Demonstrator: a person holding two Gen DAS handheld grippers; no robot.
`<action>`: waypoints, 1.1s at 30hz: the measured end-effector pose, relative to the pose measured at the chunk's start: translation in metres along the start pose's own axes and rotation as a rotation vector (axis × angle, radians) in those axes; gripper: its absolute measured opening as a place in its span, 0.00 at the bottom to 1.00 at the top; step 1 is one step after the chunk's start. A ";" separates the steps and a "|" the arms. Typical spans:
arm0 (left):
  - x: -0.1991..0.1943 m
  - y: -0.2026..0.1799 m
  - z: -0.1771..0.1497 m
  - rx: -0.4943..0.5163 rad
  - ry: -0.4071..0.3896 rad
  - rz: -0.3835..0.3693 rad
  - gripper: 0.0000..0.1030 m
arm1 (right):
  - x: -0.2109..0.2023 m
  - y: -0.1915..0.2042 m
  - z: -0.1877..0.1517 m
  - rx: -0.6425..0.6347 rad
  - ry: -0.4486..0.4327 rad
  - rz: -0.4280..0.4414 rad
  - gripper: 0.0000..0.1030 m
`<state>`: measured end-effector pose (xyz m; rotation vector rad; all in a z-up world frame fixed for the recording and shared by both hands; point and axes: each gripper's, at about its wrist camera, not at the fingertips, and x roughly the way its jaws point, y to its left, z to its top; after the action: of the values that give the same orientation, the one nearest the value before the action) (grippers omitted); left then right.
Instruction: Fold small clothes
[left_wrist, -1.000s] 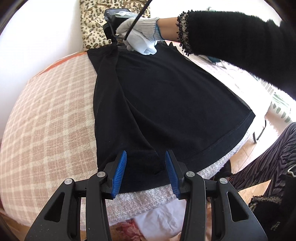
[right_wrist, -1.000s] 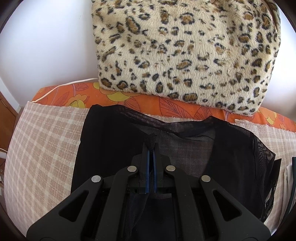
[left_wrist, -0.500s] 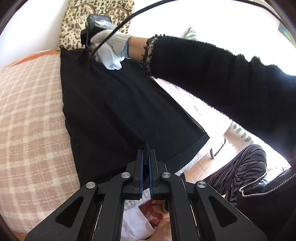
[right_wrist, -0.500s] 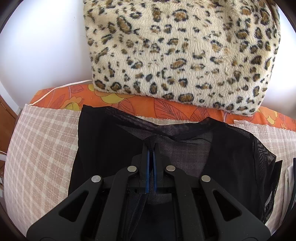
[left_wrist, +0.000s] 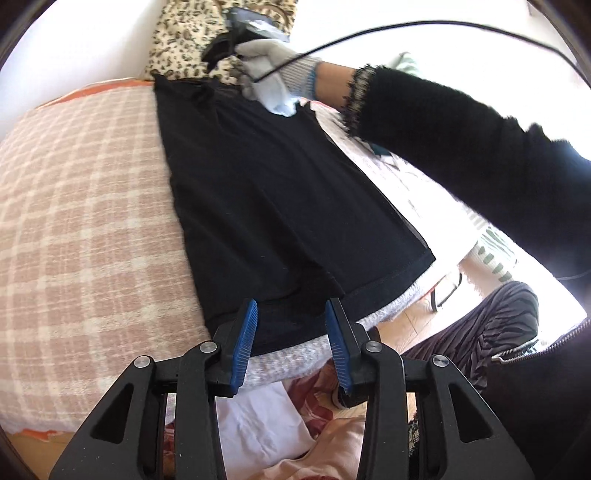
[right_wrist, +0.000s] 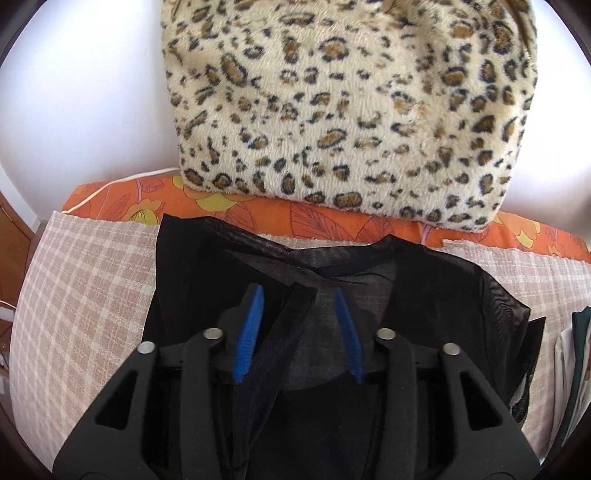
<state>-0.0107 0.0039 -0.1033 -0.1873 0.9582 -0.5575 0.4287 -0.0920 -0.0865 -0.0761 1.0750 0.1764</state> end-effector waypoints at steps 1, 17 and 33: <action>-0.003 0.009 0.000 -0.028 -0.006 0.024 0.35 | -0.011 -0.004 0.000 0.008 -0.017 0.004 0.56; 0.020 0.034 0.000 -0.184 0.064 0.068 0.10 | -0.180 -0.051 -0.180 -0.072 0.095 0.297 0.56; 0.011 0.032 -0.017 -0.192 0.032 0.082 0.05 | -0.190 0.005 -0.338 -0.113 0.336 0.466 0.40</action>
<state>-0.0075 0.0264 -0.1334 -0.3102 1.0466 -0.3942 0.0465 -0.1576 -0.0799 0.0473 1.4074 0.6635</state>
